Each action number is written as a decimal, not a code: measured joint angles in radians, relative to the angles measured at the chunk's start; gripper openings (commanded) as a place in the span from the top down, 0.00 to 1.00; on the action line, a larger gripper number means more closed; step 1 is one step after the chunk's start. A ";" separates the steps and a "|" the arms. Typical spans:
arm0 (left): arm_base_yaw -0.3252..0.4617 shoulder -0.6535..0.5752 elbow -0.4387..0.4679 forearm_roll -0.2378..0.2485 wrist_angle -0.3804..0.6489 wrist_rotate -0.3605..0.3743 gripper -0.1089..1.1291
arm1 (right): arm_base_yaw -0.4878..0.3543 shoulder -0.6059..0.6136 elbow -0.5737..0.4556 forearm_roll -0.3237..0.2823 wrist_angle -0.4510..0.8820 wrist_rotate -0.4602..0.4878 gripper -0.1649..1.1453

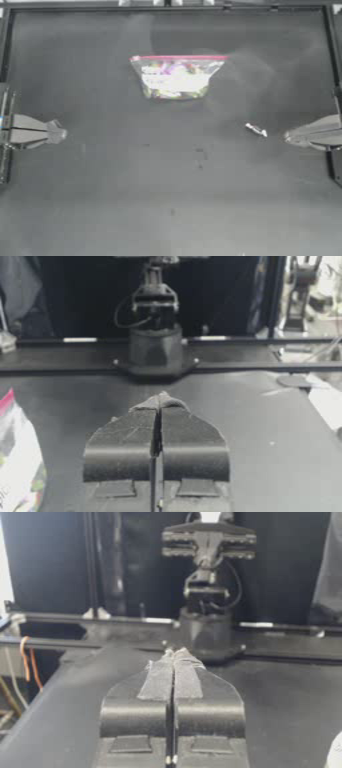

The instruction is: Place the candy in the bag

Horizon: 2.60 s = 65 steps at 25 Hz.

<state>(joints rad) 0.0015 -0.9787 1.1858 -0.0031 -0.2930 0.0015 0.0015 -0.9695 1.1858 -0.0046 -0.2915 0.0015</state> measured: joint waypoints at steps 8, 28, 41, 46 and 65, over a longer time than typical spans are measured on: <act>0.002 -0.002 0.025 0.034 0.038 0.049 0.85 | 0.000 -0.002 0.002 -0.003 -0.018 -0.003 0.80; 0.095 0.078 -0.064 0.026 0.164 0.054 0.11 | -0.014 0.008 -0.112 -0.064 0.239 -0.006 0.10; 0.196 0.098 -0.092 0.026 0.295 0.054 0.11 | -0.149 0.192 -0.402 -0.084 0.641 -0.009 0.11; 0.235 0.098 -0.092 0.026 0.318 0.052 0.11 | -0.155 0.328 -0.543 -0.147 0.778 -0.012 0.11; 0.307 0.135 -0.074 0.026 0.324 0.052 0.11 | -0.262 0.715 -0.922 -0.186 1.014 -0.164 0.11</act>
<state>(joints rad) 0.3083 -0.8437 1.1121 0.0230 0.0307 0.0537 -0.2608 -0.2546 0.2638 -0.1902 0.7225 -0.1626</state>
